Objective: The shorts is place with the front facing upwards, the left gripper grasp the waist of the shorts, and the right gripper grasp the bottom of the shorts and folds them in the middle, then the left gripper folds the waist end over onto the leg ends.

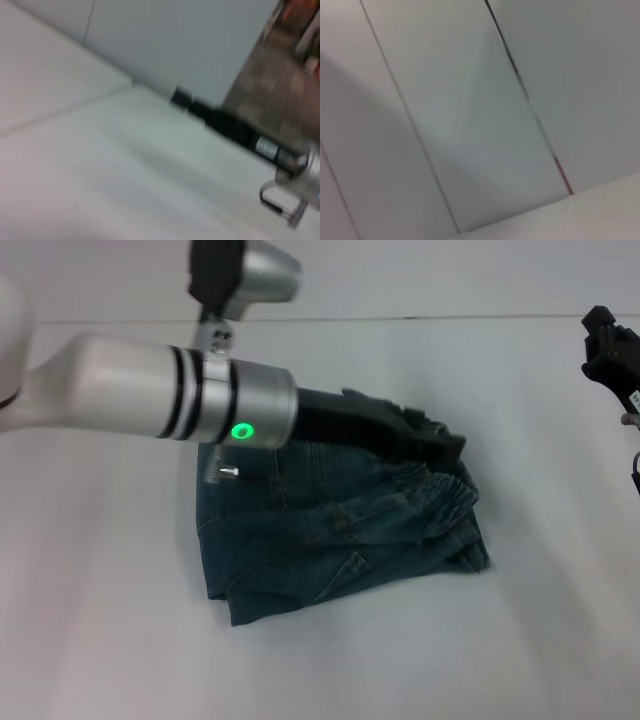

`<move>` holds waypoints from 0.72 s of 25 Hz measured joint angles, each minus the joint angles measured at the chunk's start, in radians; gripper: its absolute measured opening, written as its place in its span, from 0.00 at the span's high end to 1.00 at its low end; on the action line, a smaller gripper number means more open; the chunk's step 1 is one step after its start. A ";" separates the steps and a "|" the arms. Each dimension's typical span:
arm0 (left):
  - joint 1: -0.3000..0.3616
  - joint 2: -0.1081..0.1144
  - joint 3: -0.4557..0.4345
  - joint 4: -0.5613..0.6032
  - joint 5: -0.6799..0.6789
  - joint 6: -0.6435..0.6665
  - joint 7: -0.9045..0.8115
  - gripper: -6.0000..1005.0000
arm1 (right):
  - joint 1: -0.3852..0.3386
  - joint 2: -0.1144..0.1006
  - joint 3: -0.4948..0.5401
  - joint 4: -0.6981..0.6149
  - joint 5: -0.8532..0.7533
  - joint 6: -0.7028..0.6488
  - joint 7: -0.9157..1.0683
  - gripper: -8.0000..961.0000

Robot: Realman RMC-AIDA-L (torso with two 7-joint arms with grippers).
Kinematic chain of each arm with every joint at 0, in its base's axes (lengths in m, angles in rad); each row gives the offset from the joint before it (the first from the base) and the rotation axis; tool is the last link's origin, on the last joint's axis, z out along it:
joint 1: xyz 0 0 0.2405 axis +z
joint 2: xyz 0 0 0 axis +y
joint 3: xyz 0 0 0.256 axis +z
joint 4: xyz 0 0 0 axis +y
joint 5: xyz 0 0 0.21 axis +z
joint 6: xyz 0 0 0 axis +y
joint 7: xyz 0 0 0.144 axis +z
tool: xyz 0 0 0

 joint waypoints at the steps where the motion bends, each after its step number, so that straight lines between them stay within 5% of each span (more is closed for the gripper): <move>1: 0.031 0.000 -0.011 0.020 -0.030 0.005 0.026 0.51 | -0.003 -0.010 -0.033 -0.003 -0.004 -0.022 0.027 0.97; 10: 0.257 0.020 -0.293 0.057 -0.166 0.280 0.256 0.12 | 0.004 -0.060 -0.318 -0.171 -0.016 -0.309 0.309 0.96; 12: 0.306 0.047 -0.338 0.052 -0.165 0.355 0.279 0.08 | 0.019 -0.066 -0.424 -0.257 -0.016 -0.376 0.420 0.95; 18: 0.412 0.118 -0.378 0.039 -0.150 0.510 0.359 0.06 | 0.030 -0.071 -0.839 -0.523 -0.016 -0.494 0.658 0.73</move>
